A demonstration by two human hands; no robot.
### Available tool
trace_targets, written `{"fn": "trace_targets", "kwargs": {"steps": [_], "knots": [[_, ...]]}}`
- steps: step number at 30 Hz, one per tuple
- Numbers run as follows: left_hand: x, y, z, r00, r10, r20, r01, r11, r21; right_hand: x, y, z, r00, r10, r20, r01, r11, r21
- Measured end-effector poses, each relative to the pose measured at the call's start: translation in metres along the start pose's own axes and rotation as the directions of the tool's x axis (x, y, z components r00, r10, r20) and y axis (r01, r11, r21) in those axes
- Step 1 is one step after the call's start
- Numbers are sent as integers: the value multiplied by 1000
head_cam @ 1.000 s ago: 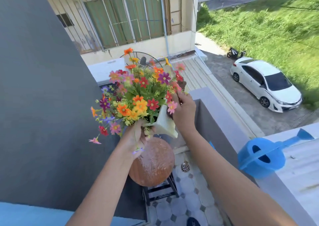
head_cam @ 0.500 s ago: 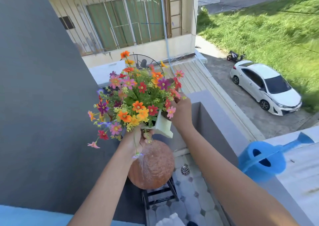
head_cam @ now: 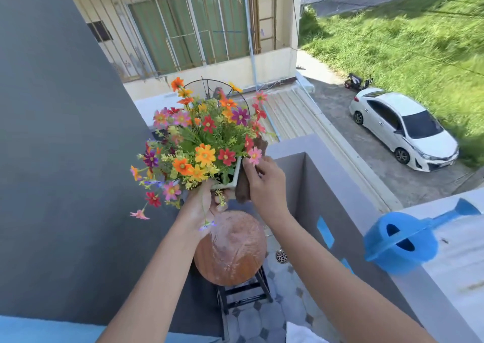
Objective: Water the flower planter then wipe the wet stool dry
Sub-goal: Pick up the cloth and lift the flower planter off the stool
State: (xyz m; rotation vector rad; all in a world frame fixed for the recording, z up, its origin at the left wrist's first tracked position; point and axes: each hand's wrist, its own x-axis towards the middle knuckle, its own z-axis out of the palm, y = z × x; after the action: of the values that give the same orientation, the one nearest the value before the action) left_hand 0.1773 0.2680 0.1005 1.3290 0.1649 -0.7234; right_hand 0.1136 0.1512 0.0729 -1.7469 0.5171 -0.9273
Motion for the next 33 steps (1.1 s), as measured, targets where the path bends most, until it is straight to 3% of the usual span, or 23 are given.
{"fn": "trace_targets", "kwargs": {"steps": [7,11,15,24,30,33], "knots": [[-7,-1,0,991,-115,62,121,988,-92,59,38,-9,990,79,-114,-94,986,-137],[-3,5,1,994,-94,63,102,984,-143,36,62,-7,991,125,-36,-130,968,-213],[4,9,-2,997,-62,53,70,983,-168,17,62,-4,998,37,41,-28,979,-204],[14,5,3,998,-12,-62,10,999,-36,-9,0,7,997,81,2,-81,994,72],[8,21,-9,998,-64,4,63,993,104,47,-6,-7,993,116,-30,-112,987,118],[8,30,-18,993,-89,75,76,984,159,71,-4,-26,993,114,12,-115,993,38]]}}
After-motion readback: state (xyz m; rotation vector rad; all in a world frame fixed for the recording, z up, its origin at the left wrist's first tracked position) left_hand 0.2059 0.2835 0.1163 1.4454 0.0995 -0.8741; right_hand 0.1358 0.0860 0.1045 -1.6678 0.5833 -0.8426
